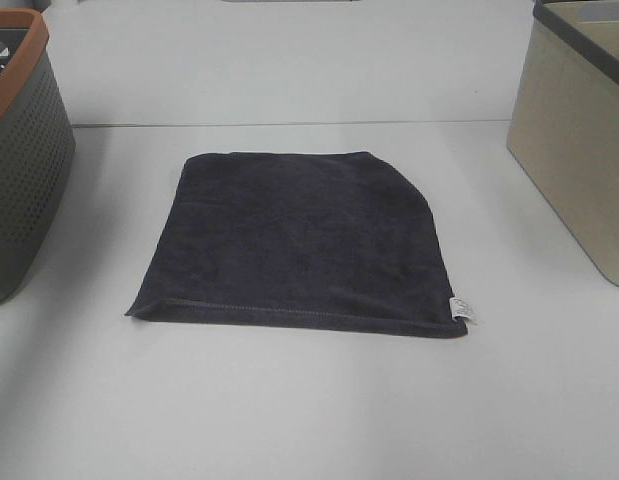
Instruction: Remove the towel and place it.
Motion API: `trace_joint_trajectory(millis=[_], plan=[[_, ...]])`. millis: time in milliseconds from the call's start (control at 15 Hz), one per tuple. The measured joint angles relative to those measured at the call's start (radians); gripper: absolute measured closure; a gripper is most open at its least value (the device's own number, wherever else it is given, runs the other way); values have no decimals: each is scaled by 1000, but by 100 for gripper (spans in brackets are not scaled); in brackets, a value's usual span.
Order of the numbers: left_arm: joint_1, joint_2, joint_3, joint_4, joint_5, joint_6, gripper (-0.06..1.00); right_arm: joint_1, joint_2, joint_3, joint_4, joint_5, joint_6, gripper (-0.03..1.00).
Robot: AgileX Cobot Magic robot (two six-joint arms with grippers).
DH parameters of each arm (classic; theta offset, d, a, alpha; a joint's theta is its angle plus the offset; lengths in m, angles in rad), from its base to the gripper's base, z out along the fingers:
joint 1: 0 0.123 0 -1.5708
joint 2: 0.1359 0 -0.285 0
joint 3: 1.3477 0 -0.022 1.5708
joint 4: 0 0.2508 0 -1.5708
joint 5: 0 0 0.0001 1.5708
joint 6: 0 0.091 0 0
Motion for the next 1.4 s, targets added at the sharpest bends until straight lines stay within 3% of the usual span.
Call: trace_joint_trajectory(millis=[133,333,667,733,1067,1400], plan=[[0,-32,59,-10,0,1,20,0,-26,39,1,2,-1,5],[0,-161,251,4,0,0,20,0,-127,175,3,2,-25,5],[0,-486,680,14,-53,-51,20,0,-368,523,8,-8,-28,5],[0,-638,840,14,-84,-52,20,0,-466,652,8,-41,-28,5],[0,-981,1157,14,-118,-53,20,0,-813,1036,8,-146,-28,5],[0,-1372,1352,14,-137,-49,20,0,-1175,1280,20,-156,-41,5]])
